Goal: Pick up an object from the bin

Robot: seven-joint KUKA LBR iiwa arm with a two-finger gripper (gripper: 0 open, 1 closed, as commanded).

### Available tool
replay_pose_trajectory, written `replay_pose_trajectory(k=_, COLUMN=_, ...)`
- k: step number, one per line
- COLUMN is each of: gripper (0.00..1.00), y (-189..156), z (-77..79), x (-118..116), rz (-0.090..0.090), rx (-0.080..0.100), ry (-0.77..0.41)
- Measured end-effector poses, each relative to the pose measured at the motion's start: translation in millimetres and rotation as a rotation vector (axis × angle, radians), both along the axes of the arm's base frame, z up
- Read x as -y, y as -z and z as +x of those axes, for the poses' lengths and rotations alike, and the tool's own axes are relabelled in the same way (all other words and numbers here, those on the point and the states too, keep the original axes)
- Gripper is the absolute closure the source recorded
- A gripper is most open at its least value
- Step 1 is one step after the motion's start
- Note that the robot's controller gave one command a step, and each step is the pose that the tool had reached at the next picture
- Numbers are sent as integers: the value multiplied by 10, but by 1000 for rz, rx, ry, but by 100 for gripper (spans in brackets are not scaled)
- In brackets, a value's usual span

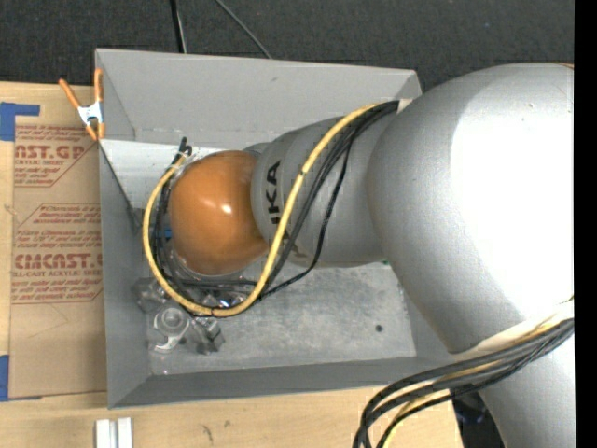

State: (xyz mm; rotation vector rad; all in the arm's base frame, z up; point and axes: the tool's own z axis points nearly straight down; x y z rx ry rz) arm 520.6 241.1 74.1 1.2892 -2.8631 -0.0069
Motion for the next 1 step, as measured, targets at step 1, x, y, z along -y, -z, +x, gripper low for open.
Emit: replay_pose_trajectory(k=1, gripper=100, y=-16, z=25, x=28, rz=-1, rx=3, ry=6)
